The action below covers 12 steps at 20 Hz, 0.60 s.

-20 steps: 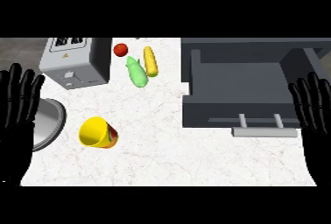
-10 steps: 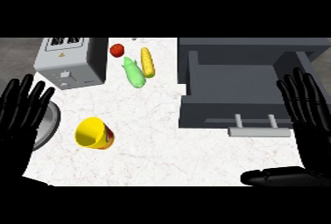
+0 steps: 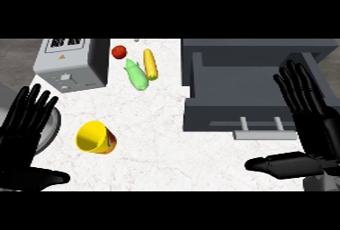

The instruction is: Pick up the cup, place it into the drawer and close the drawer

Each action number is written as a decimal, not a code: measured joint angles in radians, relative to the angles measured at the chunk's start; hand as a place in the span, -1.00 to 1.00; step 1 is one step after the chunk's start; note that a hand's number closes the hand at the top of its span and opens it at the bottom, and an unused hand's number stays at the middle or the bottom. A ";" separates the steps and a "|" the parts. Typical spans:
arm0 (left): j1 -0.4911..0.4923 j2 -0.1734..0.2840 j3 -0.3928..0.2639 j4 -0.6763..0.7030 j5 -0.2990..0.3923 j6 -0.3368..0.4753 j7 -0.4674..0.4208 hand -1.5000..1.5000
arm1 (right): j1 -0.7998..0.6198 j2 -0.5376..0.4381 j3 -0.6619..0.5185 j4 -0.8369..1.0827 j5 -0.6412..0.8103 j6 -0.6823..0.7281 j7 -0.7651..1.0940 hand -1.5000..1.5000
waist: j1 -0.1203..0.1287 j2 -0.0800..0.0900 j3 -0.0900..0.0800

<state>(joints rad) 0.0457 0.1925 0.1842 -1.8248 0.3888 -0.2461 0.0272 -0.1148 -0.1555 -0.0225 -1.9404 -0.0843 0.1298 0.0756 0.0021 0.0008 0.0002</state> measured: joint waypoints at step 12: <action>-0.044 0.003 0.036 0.379 -0.139 -0.056 -0.211 -1.00 | -0.076 0.002 -0.030 0.056 0.011 0.010 -0.018 -1.00 | -0.003 0.000 0.000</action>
<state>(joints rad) 0.0014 0.1957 0.2205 -1.4459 0.2496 -0.3017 -0.1839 -0.1904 -0.1534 -0.0520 -1.8843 -0.0738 0.1399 0.0573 -0.0008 0.0009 -0.0003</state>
